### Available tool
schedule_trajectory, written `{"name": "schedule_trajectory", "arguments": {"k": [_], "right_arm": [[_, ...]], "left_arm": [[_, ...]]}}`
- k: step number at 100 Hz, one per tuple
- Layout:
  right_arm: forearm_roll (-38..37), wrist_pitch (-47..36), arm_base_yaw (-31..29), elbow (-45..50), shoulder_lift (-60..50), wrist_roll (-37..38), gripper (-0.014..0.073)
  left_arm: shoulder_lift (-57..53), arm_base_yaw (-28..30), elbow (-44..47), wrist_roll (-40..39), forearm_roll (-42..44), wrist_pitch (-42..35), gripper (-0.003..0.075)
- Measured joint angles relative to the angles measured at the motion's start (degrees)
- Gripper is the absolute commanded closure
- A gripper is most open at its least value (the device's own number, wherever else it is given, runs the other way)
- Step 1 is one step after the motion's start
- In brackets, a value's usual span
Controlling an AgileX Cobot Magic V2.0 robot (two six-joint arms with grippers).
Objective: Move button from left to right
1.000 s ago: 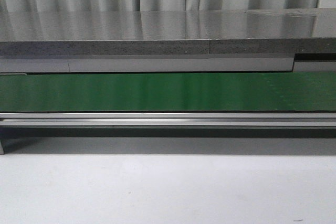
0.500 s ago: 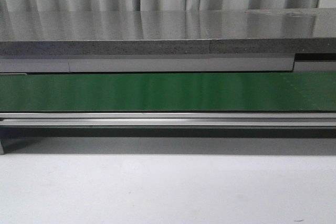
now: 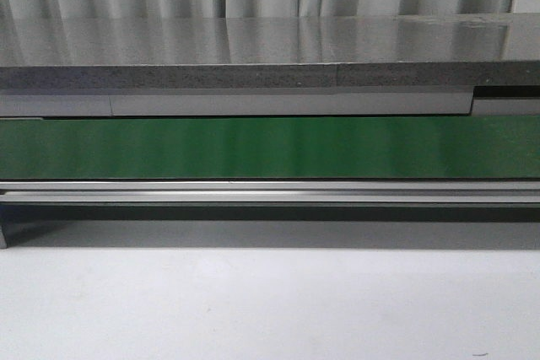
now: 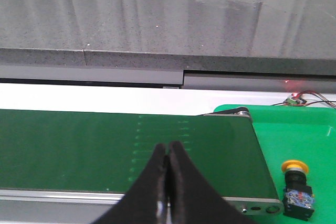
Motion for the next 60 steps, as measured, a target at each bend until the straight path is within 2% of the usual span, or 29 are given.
{"name": "schedule_trajectory", "arguments": {"k": [28,60], "right_arm": [[0.0,-4.7,0.1,4.5,-1.2,0.1,0.0662],[0.0,-6.5,4.3,14.5,-12.6,0.1,0.0662]], "left_arm": [[0.0,0.0,0.0,0.0,0.0,0.0,0.0715],[0.0,0.0,0.0,0.0,0.0,0.0,0.0715]]}}
